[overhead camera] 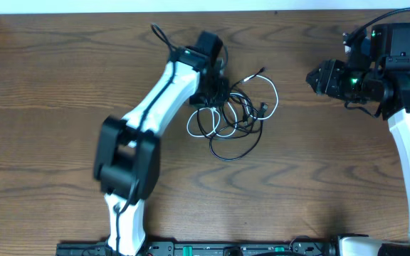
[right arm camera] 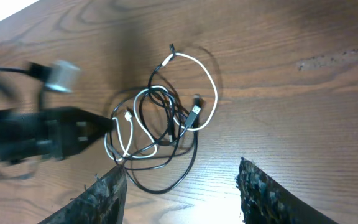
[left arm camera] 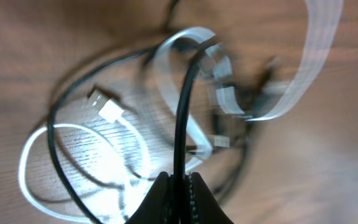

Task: Untangle cables

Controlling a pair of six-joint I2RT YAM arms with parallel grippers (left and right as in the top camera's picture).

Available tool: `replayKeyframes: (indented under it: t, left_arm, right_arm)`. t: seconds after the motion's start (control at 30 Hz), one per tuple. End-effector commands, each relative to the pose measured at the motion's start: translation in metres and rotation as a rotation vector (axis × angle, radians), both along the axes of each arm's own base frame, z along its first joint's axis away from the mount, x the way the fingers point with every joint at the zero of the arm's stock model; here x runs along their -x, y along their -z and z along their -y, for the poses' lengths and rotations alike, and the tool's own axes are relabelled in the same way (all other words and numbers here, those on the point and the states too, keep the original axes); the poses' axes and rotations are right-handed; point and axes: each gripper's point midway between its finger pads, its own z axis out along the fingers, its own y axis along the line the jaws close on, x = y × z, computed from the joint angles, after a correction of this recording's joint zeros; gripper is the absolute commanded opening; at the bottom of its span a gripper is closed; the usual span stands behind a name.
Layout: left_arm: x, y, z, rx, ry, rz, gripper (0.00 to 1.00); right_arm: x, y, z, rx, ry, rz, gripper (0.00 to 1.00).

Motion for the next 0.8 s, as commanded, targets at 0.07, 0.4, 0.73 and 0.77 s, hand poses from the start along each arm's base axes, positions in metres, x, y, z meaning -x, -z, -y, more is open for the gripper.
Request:
replayKeyframes:
  t: [0.07, 0.4, 0.73, 0.77]
  left_arm:
    - [0.007, -0.165, 0.014, 0.183, 0.076, 0.402, 0.07]
    - [0.034, -0.303, 0.009, 0.369, 0.077, 0.783, 0.07]
    - [0.047, -0.387, 0.001, 0.535, 0.022, 1.012, 0.07]
    - [0.049, -0.394, 0.0, 0.548, 0.018, 1.032, 0.07]
  right_arm:
    - [0.002, -0.005, -0.013, -0.017, -0.055, 0.029, 0.55]
    - [0.002, -0.011, -0.033, -0.038, -0.112, 0.057, 0.55]
    - [0.003, -0.003, -0.064, -0.079, -0.208, 0.043, 0.56]
    - [0.001, 0.0, -0.065, -0.08, -0.213, 0.033, 0.56]
